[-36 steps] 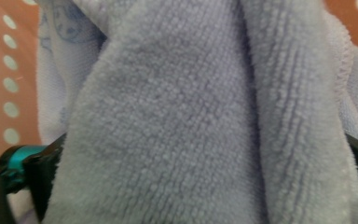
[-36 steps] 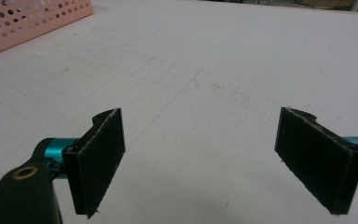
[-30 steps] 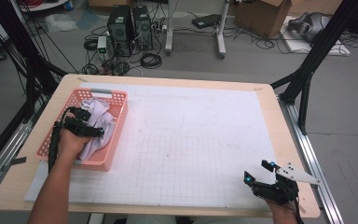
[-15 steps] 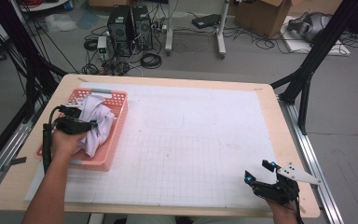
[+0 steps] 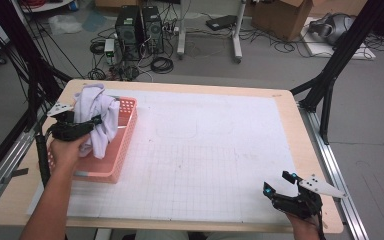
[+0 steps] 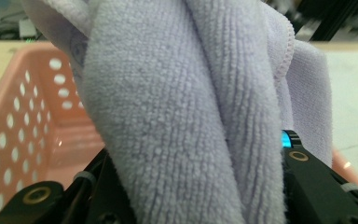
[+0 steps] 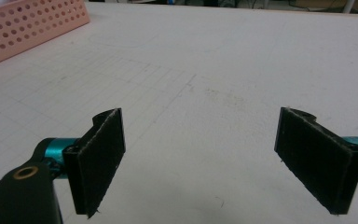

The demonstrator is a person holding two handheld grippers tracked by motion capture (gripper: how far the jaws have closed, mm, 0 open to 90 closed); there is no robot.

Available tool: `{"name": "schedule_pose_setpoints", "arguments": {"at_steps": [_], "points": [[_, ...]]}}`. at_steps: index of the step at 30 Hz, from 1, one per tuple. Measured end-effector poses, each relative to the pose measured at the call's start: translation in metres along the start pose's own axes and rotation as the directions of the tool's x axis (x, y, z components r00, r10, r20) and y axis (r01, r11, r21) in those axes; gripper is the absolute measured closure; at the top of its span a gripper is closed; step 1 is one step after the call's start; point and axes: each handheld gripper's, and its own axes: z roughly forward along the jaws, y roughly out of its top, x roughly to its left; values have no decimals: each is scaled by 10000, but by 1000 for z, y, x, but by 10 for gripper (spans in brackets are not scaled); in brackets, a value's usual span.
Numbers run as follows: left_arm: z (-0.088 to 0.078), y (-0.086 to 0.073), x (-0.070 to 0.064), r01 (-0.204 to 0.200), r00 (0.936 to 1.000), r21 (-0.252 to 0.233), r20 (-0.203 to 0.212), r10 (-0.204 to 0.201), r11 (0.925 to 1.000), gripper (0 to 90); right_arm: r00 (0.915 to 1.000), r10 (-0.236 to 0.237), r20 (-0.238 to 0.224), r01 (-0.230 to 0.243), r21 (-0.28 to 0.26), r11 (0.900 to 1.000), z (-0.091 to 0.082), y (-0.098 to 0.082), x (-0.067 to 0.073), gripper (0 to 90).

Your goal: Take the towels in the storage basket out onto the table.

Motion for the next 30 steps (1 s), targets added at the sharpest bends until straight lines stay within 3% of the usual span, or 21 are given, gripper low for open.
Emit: {"name": "schedule_pose_setpoints", "arguments": {"at_steps": [6,10,13,18,19,26,30], "points": [[-7,3,-2,-80,9987,-707,486,115,9975,616,10000,51,-14,-51,-65,10000,-1,0,-2,148],[-14,8,-7,-76,9952,-1323,958,204,9912,616,9999,108,-37,-109,-81,9999,-2,0,0,148],[-16,11,-10,-296,9938,-1402,1019,441,9897,617,10000,56,-29,-56,-96,9999,-1,0,-1,148],[-19,15,-13,-176,9910,-1856,1269,417,9825,617,10000,75,-53,-76,-77,9999,0,1,0,148],[-20,17,-15,-48,9888,-2088,1449,358,9779,617,10000,54,-66,-54,-83,10000,0,1,0,148],[-19,16,-18,-162,9824,-2172,1780,559,9760,616,10000,0,-85,-1,-44,10000,1,1,0,148],[-22,18,-19,169,9714,-2576,2331,452,9661,615,9999,-4,-107,3,-12,10000,2,1,1,148]]}}
